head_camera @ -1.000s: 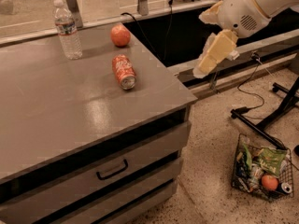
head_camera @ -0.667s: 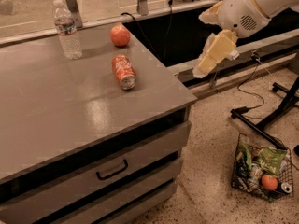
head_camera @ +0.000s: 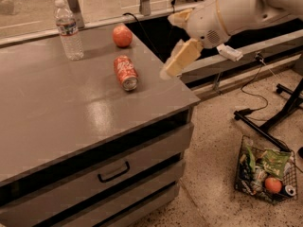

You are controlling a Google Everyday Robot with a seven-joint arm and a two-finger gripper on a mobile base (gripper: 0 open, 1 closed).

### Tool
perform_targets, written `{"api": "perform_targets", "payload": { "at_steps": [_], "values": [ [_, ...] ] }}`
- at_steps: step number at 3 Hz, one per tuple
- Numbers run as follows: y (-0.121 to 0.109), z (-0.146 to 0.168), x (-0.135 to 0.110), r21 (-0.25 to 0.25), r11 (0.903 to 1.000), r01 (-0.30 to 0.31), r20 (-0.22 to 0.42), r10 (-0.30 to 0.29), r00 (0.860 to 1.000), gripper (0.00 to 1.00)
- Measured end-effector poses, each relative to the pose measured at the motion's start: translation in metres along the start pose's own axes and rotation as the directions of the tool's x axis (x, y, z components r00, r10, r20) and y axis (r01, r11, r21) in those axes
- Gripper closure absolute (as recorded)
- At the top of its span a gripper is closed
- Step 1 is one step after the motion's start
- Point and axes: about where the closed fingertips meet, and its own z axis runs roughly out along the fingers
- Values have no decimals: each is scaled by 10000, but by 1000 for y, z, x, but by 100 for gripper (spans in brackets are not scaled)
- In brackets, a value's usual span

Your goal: Move coke can near apple

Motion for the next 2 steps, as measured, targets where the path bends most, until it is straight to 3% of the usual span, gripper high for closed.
{"api": "perform_targets", "payload": {
  "at_steps": [1, 2],
  "values": [
    [-1, 40, -19, 266, 9996, -12, 1005, -15, 9949, 0],
    [-7, 42, -24, 530, 9986, -19, 1100, -40, 9939, 0]
  ]
}}
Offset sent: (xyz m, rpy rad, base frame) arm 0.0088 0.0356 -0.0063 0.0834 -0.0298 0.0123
